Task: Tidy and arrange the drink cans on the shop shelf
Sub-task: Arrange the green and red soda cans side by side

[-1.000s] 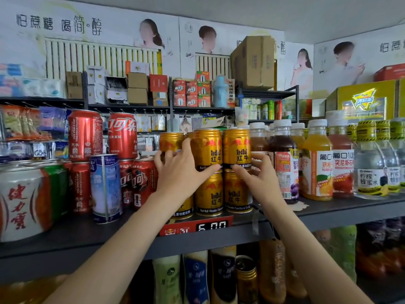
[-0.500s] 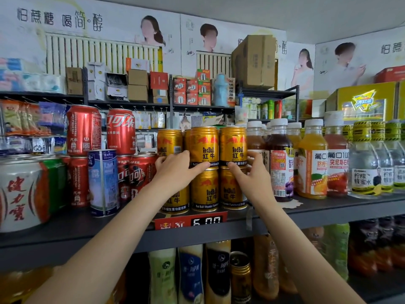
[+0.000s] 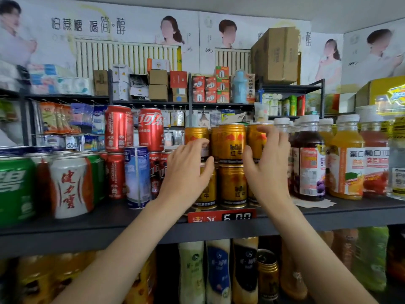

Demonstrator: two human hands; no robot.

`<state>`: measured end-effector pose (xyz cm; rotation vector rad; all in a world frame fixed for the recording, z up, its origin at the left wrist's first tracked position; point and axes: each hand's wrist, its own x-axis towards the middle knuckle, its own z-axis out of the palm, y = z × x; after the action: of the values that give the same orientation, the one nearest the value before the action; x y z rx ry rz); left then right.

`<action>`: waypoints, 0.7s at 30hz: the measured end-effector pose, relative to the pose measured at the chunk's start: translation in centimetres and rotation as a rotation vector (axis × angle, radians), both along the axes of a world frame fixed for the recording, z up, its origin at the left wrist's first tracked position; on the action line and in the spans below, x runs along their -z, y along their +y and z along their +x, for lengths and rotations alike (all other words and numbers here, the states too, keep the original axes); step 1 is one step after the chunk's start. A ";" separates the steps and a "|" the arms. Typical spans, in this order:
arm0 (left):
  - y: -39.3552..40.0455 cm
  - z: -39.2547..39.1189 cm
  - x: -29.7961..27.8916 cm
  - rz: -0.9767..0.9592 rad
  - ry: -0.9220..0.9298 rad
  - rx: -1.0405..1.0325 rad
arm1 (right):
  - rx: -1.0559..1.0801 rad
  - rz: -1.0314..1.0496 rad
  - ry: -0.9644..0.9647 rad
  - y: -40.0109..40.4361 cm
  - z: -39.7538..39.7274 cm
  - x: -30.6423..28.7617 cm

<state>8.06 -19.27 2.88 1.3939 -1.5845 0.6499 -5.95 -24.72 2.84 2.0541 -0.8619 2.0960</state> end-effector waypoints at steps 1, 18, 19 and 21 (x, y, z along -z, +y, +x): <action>1.0 0.7 0.3 -0.058 -0.012 0.007 | -0.030 -0.030 0.027 0.9 1.1 -0.3; 18.3 26.7 -0.2 -0.035 0.035 -0.354 | -0.464 0.281 0.369 11.9 26.5 1.9; 18.7 27.7 -0.2 0.005 0.069 -0.360 | -0.461 0.336 0.359 12.0 27.3 2.4; 19.3 29.0 0.1 0.104 0.069 -0.393 | -0.445 0.398 0.315 12.0 28.2 3.0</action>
<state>37.07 0.05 2.74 1.8085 -1.3152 0.7470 22.30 -12.69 -0.15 2.9192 -0.8899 1.7931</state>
